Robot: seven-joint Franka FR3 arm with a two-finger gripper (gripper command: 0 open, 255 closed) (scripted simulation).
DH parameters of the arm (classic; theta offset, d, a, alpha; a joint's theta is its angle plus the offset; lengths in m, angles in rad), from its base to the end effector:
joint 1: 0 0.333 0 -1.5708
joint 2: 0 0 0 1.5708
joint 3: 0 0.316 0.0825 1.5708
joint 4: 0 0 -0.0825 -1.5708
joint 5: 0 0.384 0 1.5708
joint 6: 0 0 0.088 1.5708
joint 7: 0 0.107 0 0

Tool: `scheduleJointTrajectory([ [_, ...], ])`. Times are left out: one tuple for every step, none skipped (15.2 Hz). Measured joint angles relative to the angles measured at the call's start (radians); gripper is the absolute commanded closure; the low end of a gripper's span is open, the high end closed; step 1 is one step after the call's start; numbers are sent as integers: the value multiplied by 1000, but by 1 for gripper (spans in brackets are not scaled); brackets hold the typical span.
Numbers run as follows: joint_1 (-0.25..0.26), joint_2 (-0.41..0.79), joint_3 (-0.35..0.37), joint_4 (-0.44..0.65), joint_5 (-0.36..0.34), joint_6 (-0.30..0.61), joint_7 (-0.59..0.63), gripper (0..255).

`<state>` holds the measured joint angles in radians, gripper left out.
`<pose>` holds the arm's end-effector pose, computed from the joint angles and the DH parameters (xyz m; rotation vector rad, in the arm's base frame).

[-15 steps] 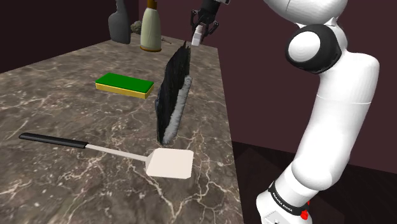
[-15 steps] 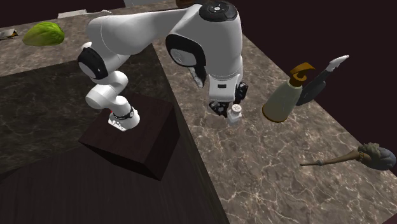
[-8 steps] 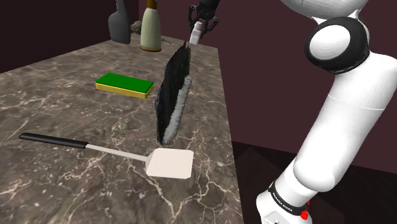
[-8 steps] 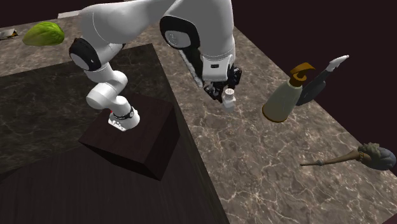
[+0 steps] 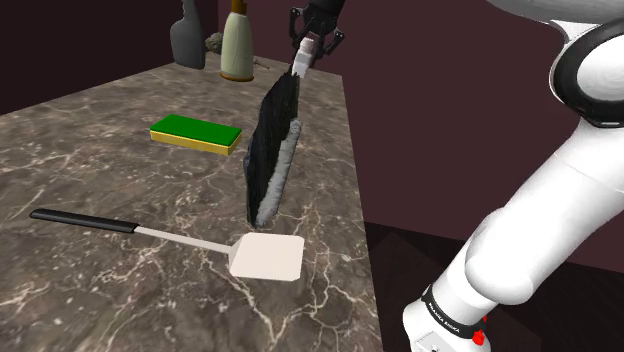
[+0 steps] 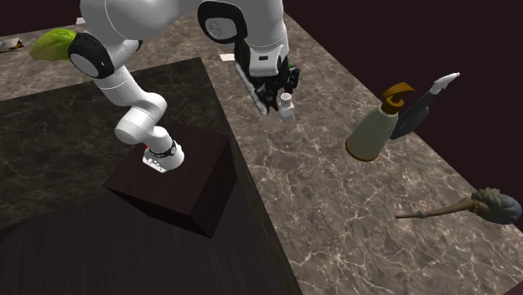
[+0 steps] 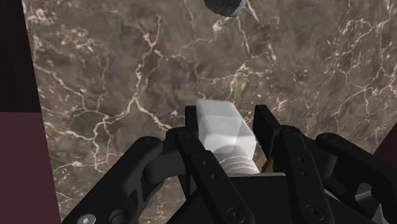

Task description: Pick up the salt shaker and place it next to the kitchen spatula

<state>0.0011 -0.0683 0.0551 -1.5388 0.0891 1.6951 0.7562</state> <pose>0.5428 0.0403 0.6900 -2.7834 1.0173 -0.2565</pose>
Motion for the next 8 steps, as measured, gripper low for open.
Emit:
scheduleJointTrajectory([
  [8,-18,10,-19,-2,2,19,255],
  [14,-43,17,-47,-3,6,31,255],
  [23,-57,29,-68,-5,15,51,255],
  [33,-76,42,-79,-7,9,74,255],
  [42,-96,55,-102,-8,14,96,255],
  [50,-116,66,-130,-8,24,115,255],
  [61,-142,83,-151,-8,21,143,255],
  [68,-158,95,-172,-8,28,161,255],
])
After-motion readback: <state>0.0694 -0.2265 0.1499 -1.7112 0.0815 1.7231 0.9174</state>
